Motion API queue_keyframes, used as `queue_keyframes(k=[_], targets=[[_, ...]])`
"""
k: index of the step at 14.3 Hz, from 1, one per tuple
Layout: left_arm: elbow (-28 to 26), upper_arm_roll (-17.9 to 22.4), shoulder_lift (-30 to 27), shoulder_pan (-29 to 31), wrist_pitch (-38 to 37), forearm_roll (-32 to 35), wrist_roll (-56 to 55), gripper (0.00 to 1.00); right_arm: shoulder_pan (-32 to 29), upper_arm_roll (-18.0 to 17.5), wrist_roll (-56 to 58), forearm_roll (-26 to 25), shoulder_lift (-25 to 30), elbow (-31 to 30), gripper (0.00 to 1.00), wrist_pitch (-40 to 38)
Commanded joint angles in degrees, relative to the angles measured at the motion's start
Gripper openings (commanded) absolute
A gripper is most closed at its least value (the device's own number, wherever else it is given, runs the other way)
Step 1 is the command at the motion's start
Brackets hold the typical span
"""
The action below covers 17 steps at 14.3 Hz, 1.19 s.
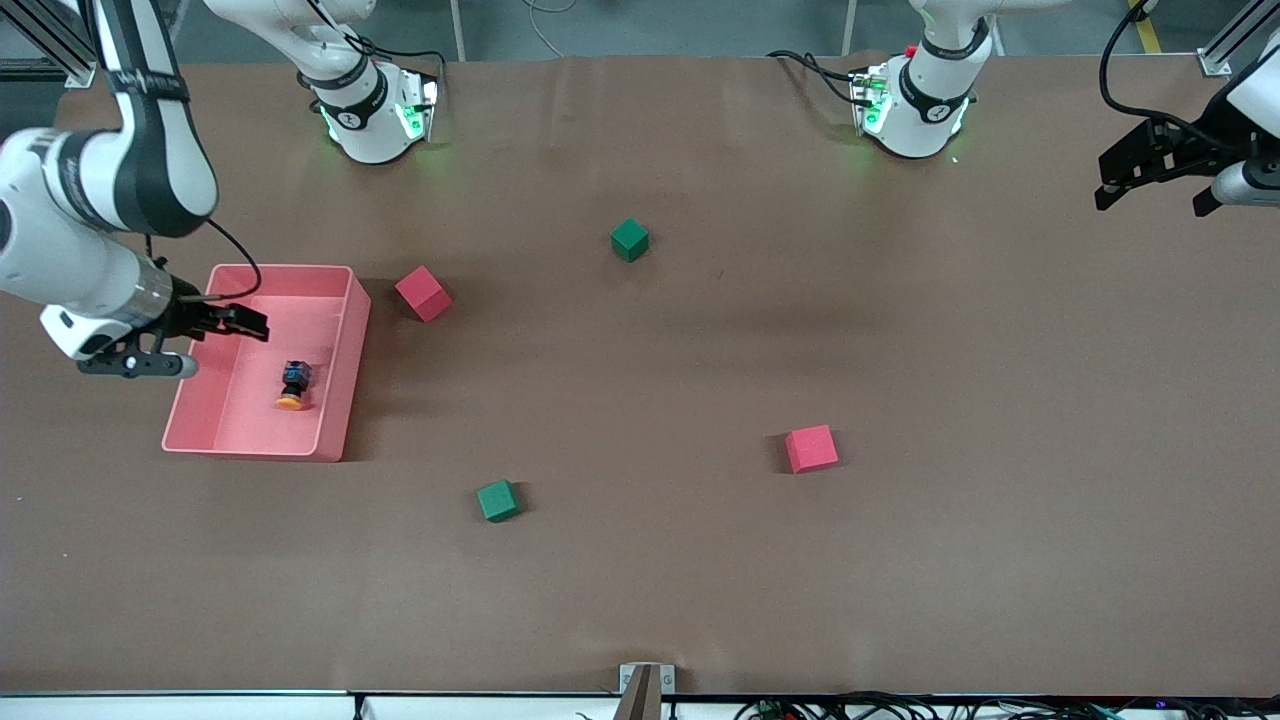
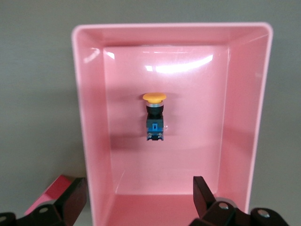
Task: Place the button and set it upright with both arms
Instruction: 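Lower the right gripper around the button body and close it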
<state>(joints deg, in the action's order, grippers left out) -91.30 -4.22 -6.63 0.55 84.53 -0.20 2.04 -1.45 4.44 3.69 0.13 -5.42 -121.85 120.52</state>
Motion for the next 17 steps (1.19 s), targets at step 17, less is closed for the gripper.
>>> queue_keyframes(k=[17], targets=[[1.04, -0.27, 1.01, 0.42, -0.42, 0.55, 1.13, 1.00, -1.97, -0.84, 2.20, 0.83, -14.26, -4.18, 0.97, 17.11]])
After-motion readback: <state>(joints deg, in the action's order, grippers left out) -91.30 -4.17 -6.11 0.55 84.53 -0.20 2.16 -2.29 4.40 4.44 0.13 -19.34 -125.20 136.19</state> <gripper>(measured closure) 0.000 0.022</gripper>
